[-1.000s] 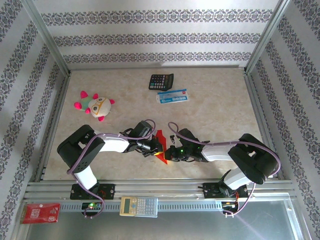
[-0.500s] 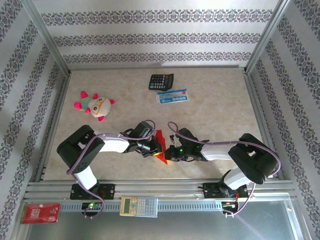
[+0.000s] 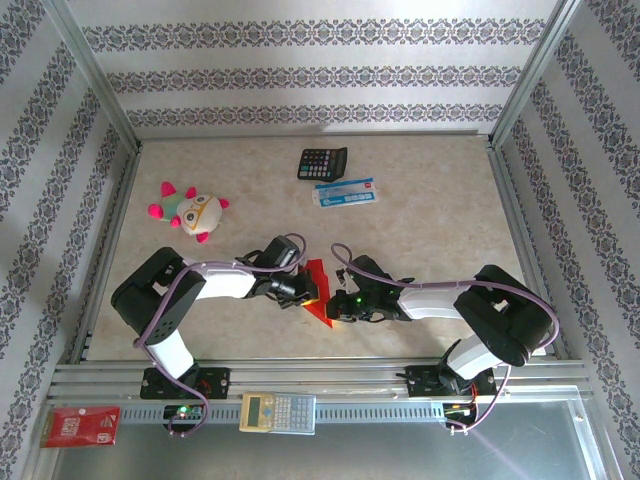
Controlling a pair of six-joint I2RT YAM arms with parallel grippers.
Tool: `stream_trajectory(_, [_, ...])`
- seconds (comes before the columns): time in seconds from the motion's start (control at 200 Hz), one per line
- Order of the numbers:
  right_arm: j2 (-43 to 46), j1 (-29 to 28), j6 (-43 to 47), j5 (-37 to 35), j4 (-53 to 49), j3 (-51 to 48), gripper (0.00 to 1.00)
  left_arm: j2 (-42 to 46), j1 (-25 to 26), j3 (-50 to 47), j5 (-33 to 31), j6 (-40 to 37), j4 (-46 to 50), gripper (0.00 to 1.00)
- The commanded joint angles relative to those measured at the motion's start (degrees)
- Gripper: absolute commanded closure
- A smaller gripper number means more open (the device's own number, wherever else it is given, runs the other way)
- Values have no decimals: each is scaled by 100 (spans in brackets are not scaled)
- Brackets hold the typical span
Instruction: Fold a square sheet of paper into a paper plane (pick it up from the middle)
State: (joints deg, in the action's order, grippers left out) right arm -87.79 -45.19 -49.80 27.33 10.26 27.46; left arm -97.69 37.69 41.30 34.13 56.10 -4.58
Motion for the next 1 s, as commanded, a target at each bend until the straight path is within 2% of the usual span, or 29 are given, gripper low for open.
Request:
stream_trajectory(0.0, [-445,-141,36,-659,-1412,-324,100,-158,-250,213,-294,-317,388,100])
stream_trajectory(0.515, [-467,-218,6,-712,-1473,-317,100,-407,-1102,541,-57,-901,751,100])
stream_trajectory(0.994, [-406,-227,21,-756,-1602,-342,100,-840,-1581,1065,169,-1160,878,100])
